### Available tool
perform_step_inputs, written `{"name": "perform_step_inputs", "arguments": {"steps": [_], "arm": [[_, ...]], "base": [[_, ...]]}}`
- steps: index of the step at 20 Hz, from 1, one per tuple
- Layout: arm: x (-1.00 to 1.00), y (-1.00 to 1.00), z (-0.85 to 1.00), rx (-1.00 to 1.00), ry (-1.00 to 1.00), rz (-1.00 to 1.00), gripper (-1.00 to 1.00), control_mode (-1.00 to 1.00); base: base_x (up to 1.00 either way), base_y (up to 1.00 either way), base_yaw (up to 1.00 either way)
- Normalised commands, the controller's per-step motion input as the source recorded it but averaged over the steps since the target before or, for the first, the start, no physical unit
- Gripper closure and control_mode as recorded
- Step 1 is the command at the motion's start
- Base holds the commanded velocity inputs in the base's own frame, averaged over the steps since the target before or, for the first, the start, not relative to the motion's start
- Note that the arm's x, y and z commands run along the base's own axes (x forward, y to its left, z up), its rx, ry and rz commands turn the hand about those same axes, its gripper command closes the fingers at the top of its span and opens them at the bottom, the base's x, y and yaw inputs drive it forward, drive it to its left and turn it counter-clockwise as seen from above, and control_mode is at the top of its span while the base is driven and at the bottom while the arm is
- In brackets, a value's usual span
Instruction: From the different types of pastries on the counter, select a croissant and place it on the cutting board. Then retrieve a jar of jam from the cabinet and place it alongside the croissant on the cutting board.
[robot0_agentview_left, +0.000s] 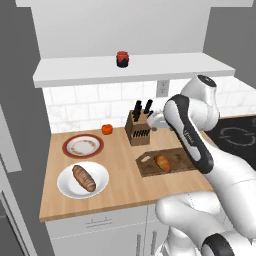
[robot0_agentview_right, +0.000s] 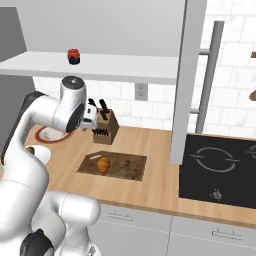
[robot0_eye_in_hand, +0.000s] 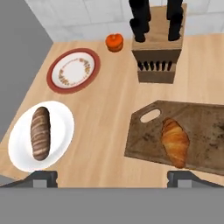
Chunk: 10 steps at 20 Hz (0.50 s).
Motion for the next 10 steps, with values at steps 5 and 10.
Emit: {"name": "perform_step_inputs", "arguments": {"steps": [5,10], "arm": [[-0.16,0.24,0.61,-0.01,-0.33,0.0,-1.0,-1.0],[0.0,0.26,0.87,0.0,-0.23,0.02,-1.0,-1.0]], "base": [[0.0,0.0,0.0],[0.0,0.0,0.0]]}}
